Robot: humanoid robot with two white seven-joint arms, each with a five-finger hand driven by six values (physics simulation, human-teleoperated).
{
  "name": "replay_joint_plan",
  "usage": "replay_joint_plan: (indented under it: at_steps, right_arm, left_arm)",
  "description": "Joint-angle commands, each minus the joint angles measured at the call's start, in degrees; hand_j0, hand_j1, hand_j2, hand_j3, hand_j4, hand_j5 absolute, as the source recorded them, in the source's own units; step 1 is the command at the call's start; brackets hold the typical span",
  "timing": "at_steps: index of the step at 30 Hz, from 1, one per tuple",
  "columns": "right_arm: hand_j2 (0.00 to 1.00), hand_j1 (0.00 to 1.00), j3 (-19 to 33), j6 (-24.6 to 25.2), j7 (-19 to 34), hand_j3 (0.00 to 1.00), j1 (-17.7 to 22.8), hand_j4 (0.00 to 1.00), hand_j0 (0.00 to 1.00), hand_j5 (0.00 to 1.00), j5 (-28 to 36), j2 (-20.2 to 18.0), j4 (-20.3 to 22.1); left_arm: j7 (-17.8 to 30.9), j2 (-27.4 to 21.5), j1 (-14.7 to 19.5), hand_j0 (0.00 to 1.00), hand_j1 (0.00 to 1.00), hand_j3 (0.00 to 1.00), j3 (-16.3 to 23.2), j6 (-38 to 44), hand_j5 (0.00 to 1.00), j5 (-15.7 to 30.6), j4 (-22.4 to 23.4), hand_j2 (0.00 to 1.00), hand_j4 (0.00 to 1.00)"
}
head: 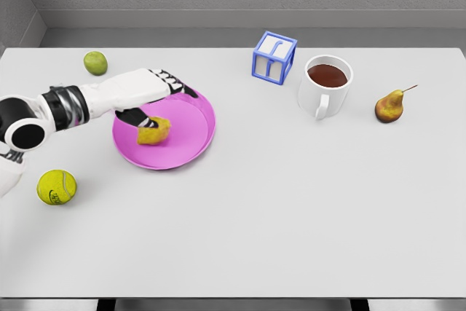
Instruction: Put the lemon on the plate with left arm
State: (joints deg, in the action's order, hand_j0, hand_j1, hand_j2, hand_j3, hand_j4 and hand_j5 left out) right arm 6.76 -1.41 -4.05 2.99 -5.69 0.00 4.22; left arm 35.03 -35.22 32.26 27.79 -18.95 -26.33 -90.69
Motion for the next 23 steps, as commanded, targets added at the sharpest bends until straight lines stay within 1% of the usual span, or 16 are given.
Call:
replay_joint_plan:
  at_steps: [1, 2, 5, 8, 10, 12, 14, 17, 18, 19, 21, 23]
  right_arm:
    - [1.0, 1.0, 0.0, 0.0, 0.0, 1.0, 0.0, 1.0, 1.0, 1.0, 0.0, 0.0, 0.0]
    - [1.0, 1.0, 0.0, 0.0, 0.0, 1.0, 0.0, 1.0, 1.0, 1.0, 0.0, 0.0, 0.0]
    - [1.0, 1.0, 0.0, 0.0, 0.0, 1.0, 0.0, 1.0, 1.0, 1.0, 0.0, 0.0, 0.0]
    - [1.0, 1.0, 0.0, 0.0, 0.0, 1.0, 0.0, 1.0, 1.0, 1.0, 0.0, 0.0, 0.0]
    - [1.0, 1.0, 0.0, 0.0, 0.0, 1.0, 0.0, 1.0, 1.0, 1.0, 0.0, 0.0, 0.0]
    - [1.0, 1.0, 0.0, 0.0, 0.0, 1.0, 0.0, 1.0, 1.0, 1.0, 0.1, 0.0, 0.0]
    - [1.0, 1.0, 0.0, 0.0, 0.0, 1.0, 0.1, 1.0, 1.0, 1.0, 0.0, 0.0, 0.0]
    - [1.0, 1.0, 0.0, 0.0, 0.0, 1.0, 0.0, 1.0, 1.0, 1.0, 0.0, 0.0, 0.0]
    - [1.0, 1.0, 0.0, 0.0, 0.0, 1.0, 0.0, 1.0, 1.0, 1.0, 0.0, 0.0, 0.0]
    - [1.0, 1.0, 0.0, 0.0, 0.0, 1.0, 0.0, 1.0, 1.0, 1.0, 0.0, 0.0, 0.0]
    - [1.0, 1.0, 0.0, 0.0, 0.0, 1.0, 0.0, 1.0, 1.0, 1.0, 0.0, 0.0, 0.0]
    - [1.0, 1.0, 0.0, 0.0, 0.0, 1.0, 0.0, 1.0, 1.0, 1.0, 0.0, 0.0, 0.0]
  left_arm:
    - [0.0, -2.1, 0.0, 1.0, 1.0, 1.0, -3.1, 0.1, 1.0, 0.5, 0.0, 1.0, 1.0]
    - [0.0, -3.6, -0.3, 1.0, 1.0, 1.0, -5.0, 0.1, 1.0, 0.4, 0.1, 1.0, 1.0]
    - [0.0, -6.1, -4.1, 1.0, 1.0, 1.0, -11.2, 0.1, 1.0, 0.4, 0.4, 1.0, 1.0]
    - [0.0, -7.5, -6.5, 1.0, 1.0, 1.0, -14.2, 0.1, 1.0, 0.4, 1.0, 1.0, 1.0]
    - [0.0, -7.8, -8.7, 1.0, 1.0, 1.0, -17.8, 0.1, 1.0, 0.4, 1.9, 1.0, 1.0]
    - [0.0, -7.7, -10.1, 1.0, 1.0, 1.0, -18.0, 0.1, 1.0, 0.3, 3.7, 1.0, 1.0]
    - [0.0, -7.8, -10.0, 1.0, 1.0, 1.0, -20.2, 0.3, 1.0, 0.3, 5.8, 1.0, 1.0]
    - [0.0, -7.8, -10.0, 1.0, 1.0, 1.0, -20.8, 0.4, 1.0, 0.2, 7.7, 1.0, 1.0]
    - [0.0, -7.9, -10.0, 1.0, 1.0, 1.0, -21.6, 0.4, 1.0, 0.3, 7.8, 1.0, 1.0]
    - [0.0, -7.8, -10.1, 1.0, 1.0, 1.0, -21.5, 0.1, 1.0, 0.4, 7.7, 1.0, 1.0]
    - [0.0, -7.8, -10.3, 1.0, 1.0, 1.0, -20.9, -0.2, 1.0, 1.5, 7.4, 1.0, 1.0]
    - [0.0, -7.8, -10.3, 1.0, 1.0, 1.0, -20.1, -0.2, 1.0, 1.5, 7.1, 1.0, 1.0]
